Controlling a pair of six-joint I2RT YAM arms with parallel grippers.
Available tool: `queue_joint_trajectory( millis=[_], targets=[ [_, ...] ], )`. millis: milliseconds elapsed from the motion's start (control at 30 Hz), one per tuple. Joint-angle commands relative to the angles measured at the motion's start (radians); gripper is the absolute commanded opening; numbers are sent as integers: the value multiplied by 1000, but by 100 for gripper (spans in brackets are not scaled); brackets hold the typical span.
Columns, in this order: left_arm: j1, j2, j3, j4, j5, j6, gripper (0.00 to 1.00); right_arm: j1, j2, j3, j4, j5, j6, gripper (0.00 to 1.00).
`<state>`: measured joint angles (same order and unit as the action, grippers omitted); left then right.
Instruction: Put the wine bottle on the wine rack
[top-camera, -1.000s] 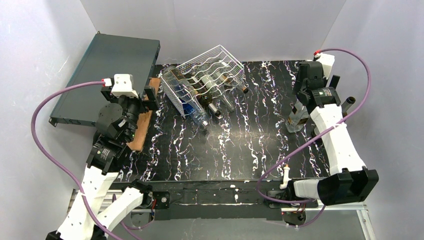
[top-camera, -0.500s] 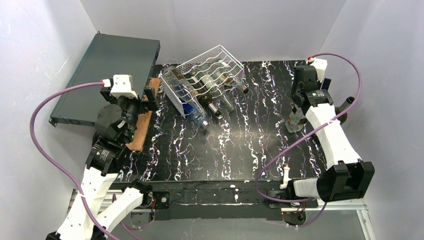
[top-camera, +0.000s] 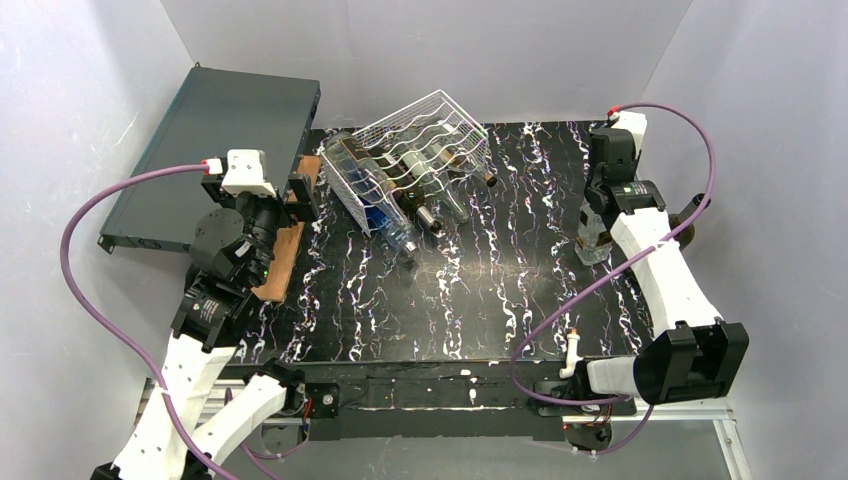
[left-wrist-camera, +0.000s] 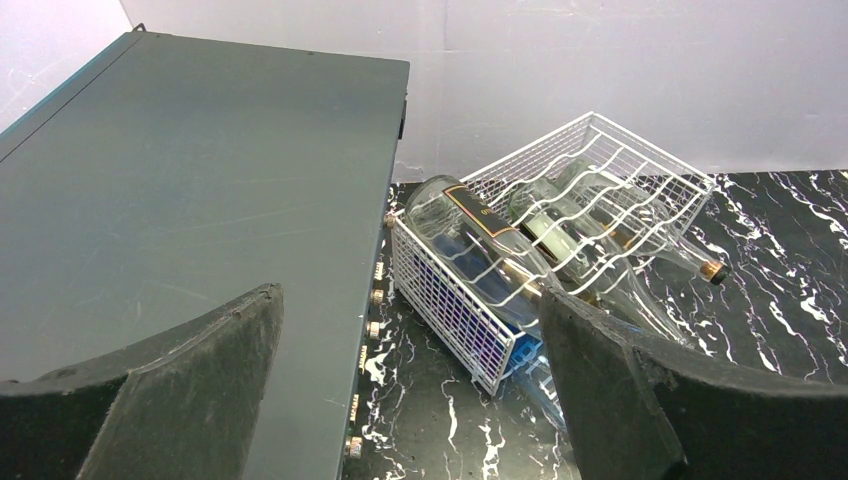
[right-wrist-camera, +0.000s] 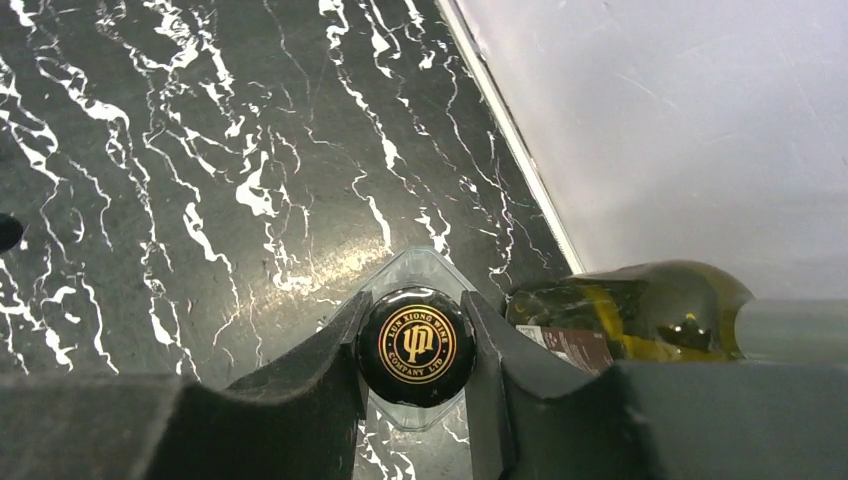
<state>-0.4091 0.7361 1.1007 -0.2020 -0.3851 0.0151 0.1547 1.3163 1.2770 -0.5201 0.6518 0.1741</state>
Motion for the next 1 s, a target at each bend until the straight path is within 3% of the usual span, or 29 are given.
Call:
queue_joint_trajectory(
  millis=[0, 100, 400, 633, 967],
  targets=[
    [-4, -8, 6, 15, -15, -1, 100, -6, -38, -3, 35, -169, -93, 12],
    [-4, -2, 10, 12, -10, -2, 99, 21, -65, 2, 58, -248, -140, 2],
    [-4, 1, 3, 17, -2, -8, 99, 284, -87, -44, 77, -380, -461, 1],
    [-4, 19, 3, 17, -3, -7, 99, 766, -77, -176, 26, -87, -770, 1],
    [-4, 33, 8, 10, -1, -8, 99, 1083, 59, -308, -10, -103, -1005, 1]
  ],
)
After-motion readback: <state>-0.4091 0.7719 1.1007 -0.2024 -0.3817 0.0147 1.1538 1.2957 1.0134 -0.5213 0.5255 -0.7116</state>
